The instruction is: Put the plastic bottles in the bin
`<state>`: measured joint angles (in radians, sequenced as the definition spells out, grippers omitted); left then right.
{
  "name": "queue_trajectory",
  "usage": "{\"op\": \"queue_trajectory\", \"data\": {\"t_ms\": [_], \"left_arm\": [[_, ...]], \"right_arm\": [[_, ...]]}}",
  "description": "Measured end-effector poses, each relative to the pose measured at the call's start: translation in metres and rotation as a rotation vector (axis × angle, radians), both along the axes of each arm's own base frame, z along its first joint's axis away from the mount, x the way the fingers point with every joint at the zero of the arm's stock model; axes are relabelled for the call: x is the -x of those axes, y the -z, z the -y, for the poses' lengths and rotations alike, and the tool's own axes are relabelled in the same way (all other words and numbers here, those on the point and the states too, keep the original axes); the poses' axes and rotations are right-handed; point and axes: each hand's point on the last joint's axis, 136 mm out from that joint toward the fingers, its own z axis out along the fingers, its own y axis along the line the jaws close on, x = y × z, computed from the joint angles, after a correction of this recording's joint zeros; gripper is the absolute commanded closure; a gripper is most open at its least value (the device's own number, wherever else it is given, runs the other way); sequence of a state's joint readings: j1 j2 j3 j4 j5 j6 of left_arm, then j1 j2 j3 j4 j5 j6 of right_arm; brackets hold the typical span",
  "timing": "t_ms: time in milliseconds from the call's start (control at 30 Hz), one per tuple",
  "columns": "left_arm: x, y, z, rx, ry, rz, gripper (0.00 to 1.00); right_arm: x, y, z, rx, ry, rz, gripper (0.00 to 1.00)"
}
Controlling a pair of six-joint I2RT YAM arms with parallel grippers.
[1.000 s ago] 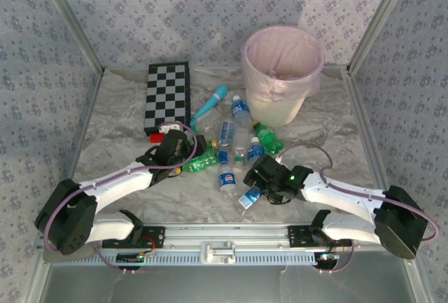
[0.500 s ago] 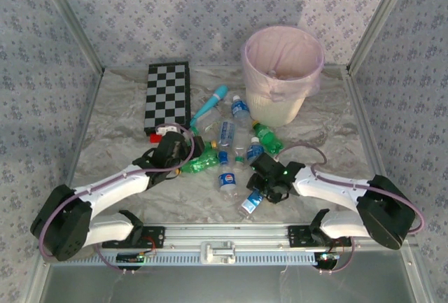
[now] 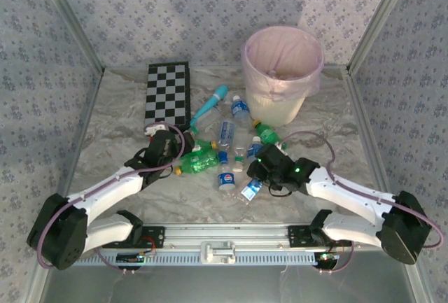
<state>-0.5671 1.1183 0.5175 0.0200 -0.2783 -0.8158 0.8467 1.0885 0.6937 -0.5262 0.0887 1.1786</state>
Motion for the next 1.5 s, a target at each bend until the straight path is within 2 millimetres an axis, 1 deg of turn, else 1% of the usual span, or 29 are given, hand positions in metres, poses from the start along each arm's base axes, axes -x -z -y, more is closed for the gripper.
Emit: {"op": "queue_trajectory", "data": {"t_ms": [133, 233, 333, 367, 433, 467, 567, 633, 767, 900, 1100, 1200, 1267, 1367, 1433, 1500], "left_arm": [[0.004, 0.0, -0.011, 0.017, -0.037, 0.005, 0.0], [0.007, 0.003, -0.018, 0.023, -0.061, -0.003, 0.0], [0.007, 0.002, -0.023, 0.036, -0.082, -0.002, 0.0], [0.007, 0.001, -0.025, 0.041, -0.09, -0.001, 0.0], [0.006, 0.001, -0.026, 0.051, -0.096, -0.002, 0.0], [0.006, 0.002, -0.025, 0.057, -0.094, -0.005, 0.0], [0.007, 0.002, -0.021, 0.071, -0.08, -0.012, 0.0], [0.006, 0.005, -0.018, 0.079, -0.066, -0.022, 0.0], [0.006, 0.013, -0.01, 0.091, -0.036, -0.053, 0.0], [0.006, 0.016, -0.002, 0.104, -0.002, -0.076, 0.0], [0.001, 0.004, 0.007, 0.13, 0.03, -0.059, 0.0], [0.001, 0.004, 0.008, 0.132, 0.033, -0.06, 0.0], [0.001, 0.004, 0.007, 0.128, 0.035, -0.062, 0.0], [0.002, 0.005, 0.007, 0.123, 0.037, -0.065, 0.0], [0.002, 0.006, 0.007, 0.121, 0.037, -0.067, 0.0], [0.003, 0.006, 0.007, 0.121, 0.036, -0.069, 0.0]], "right_arm": [[-0.029, -0.043, 0.005, 0.036, -0.038, 0.15, 0.52], [-0.056, -0.087, 0.008, 0.062, -0.087, 0.285, 0.53], [-0.085, -0.138, 0.016, 0.09, -0.113, 0.427, 0.53], [-0.095, -0.159, 0.019, 0.102, -0.122, 0.484, 0.53], [-0.11, -0.194, 0.024, 0.127, -0.134, 0.587, 0.53], [-0.117, -0.213, 0.026, 0.139, -0.142, 0.652, 0.53], [-0.129, -0.257, 0.026, 0.176, -0.174, 0.814, 0.52], [-0.138, -0.278, 0.026, 0.21, -0.189, 0.898, 0.52], [-0.167, -0.314, 0.031, 0.296, -0.179, 1.033, 0.52], [-0.196, -0.331, 0.041, 0.366, -0.142, 1.101, 0.52], [-0.244, -0.357, 0.068, 0.445, -0.06, 1.146, 0.52], [-0.262, -0.363, 0.081, 0.471, -0.027, 1.151, 0.52], [-0.273, -0.361, 0.088, 0.486, -0.014, 1.143, 0.52], [-0.294, -0.351, 0.093, 0.506, -0.01, 1.114, 0.52], [-0.307, -0.336, 0.094, 0.514, -0.024, 1.075, 0.51], [-0.32, -0.314, 0.093, 0.521, -0.049, 1.02, 0.51]]}}
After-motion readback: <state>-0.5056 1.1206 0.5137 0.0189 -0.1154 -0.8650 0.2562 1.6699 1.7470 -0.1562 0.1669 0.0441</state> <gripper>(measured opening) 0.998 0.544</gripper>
